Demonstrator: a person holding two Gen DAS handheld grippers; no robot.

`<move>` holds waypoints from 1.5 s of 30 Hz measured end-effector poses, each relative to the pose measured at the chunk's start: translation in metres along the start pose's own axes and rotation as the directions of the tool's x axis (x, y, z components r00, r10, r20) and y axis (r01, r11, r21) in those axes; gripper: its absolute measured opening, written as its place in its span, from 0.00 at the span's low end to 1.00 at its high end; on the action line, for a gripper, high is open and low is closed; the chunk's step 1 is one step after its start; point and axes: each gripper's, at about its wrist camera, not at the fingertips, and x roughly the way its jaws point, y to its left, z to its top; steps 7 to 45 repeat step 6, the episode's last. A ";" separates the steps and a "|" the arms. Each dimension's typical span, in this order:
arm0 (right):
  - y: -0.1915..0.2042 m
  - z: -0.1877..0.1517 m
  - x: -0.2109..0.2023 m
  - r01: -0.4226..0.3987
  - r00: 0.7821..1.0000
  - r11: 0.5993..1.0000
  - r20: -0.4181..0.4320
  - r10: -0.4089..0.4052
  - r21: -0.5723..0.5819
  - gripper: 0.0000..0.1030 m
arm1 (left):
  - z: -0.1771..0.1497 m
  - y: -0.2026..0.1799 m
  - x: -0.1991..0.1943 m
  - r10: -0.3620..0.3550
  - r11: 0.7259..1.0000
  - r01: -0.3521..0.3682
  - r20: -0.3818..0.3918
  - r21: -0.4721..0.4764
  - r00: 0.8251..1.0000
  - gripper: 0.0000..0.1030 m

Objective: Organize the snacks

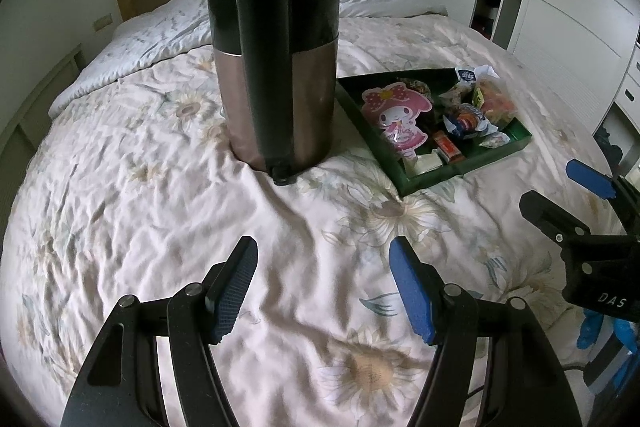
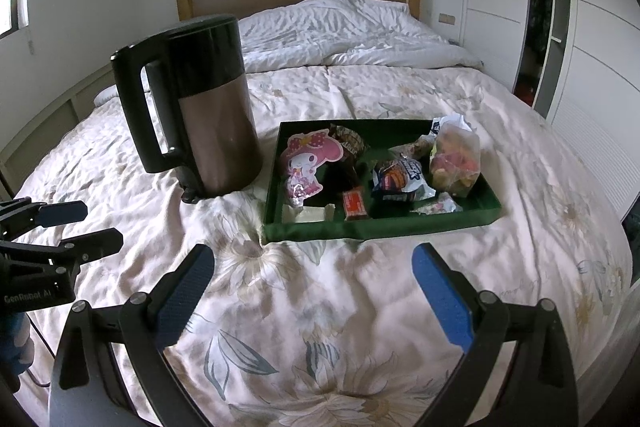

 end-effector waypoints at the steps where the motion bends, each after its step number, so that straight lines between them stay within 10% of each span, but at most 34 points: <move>1: -0.001 -0.001 0.000 0.000 1.000 1.000 -0.002 0.000 -0.001 1.00 | 0.000 0.001 0.001 -0.005 1.000 0.005 -0.006 -0.002 1.000 0.61; 45: -0.001 -0.003 0.003 0.001 1.000 1.000 -0.010 -0.001 -0.001 1.00 | 0.000 0.003 0.002 0.008 1.000 -0.008 -0.017 -0.008 1.000 0.61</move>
